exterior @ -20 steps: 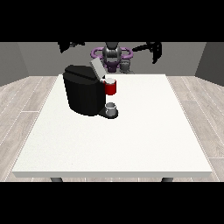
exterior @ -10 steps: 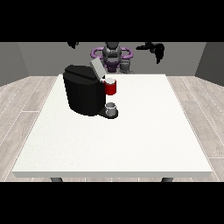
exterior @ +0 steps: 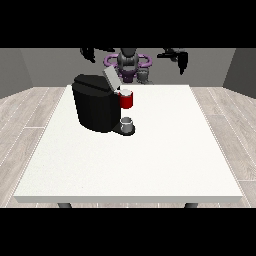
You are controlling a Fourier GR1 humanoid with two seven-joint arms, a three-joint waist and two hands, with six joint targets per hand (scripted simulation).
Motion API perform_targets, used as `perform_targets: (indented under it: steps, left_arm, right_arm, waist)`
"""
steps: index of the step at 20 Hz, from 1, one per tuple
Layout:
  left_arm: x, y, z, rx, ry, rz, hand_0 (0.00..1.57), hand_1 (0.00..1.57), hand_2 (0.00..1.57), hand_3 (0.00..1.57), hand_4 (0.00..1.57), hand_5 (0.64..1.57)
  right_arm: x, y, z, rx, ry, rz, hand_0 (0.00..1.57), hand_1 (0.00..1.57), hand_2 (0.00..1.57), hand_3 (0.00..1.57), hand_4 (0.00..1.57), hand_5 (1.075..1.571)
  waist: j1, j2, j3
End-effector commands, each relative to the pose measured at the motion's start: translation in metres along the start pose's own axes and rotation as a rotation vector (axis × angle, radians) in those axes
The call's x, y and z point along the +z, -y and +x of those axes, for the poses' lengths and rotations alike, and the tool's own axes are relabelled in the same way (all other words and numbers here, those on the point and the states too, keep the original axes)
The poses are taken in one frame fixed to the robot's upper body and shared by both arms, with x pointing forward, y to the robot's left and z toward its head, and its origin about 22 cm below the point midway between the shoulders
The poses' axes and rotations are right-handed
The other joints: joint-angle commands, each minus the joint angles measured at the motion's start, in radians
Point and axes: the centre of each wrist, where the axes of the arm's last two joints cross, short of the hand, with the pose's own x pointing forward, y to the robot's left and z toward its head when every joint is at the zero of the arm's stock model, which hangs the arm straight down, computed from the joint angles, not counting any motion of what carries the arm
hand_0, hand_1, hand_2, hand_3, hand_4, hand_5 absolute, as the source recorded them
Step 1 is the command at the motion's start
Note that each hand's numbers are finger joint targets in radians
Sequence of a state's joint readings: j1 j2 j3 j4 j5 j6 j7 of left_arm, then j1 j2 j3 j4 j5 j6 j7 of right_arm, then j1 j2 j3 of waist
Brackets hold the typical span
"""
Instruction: Insert the coffee pod into the coffee machine and close the lid
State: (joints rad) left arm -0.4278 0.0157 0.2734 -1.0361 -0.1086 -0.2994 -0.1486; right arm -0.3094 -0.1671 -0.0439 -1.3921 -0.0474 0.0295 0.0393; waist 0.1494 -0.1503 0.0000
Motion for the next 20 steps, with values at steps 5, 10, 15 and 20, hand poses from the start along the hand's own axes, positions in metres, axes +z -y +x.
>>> perform_targets:
  steps: [5,10,15,20]
  left_arm:
    - [0.014,0.008,0.018,0.021,0.032,0.005,0.00,0.00,0.00,0.00,0.00,1.571]
    - [0.032,-0.005,0.026,-0.011,0.073,0.044,0.00,0.00,0.00,0.00,0.00,1.571]
    - [0.021,-0.008,0.038,-0.021,0.114,0.099,0.00,0.00,0.00,0.00,0.00,1.571]
    - [0.045,-0.014,0.027,-0.015,0.126,0.077,0.00,0.00,0.00,0.00,0.00,1.571]
  right_arm:
    - [-0.034,0.022,0.016,-0.020,-0.029,-0.020,0.00,0.00,0.00,0.00,0.00,1.571]
    - [-0.037,0.012,0.000,-0.029,0.026,0.004,0.00,0.00,0.00,0.00,0.00,1.571]
    - [-0.050,-0.019,0.008,0.012,0.045,0.066,0.00,0.00,0.00,0.00,0.00,1.571]
    - [-0.063,0.001,0.019,0.029,0.061,0.061,0.00,0.00,0.00,0.00,0.00,1.571]
  waist:
    - [0.036,0.073,0.0002]
    - [0.011,0.126,0.0002]
    - [-0.044,0.186,0.0000]
    - [-0.009,0.183,0.0000]
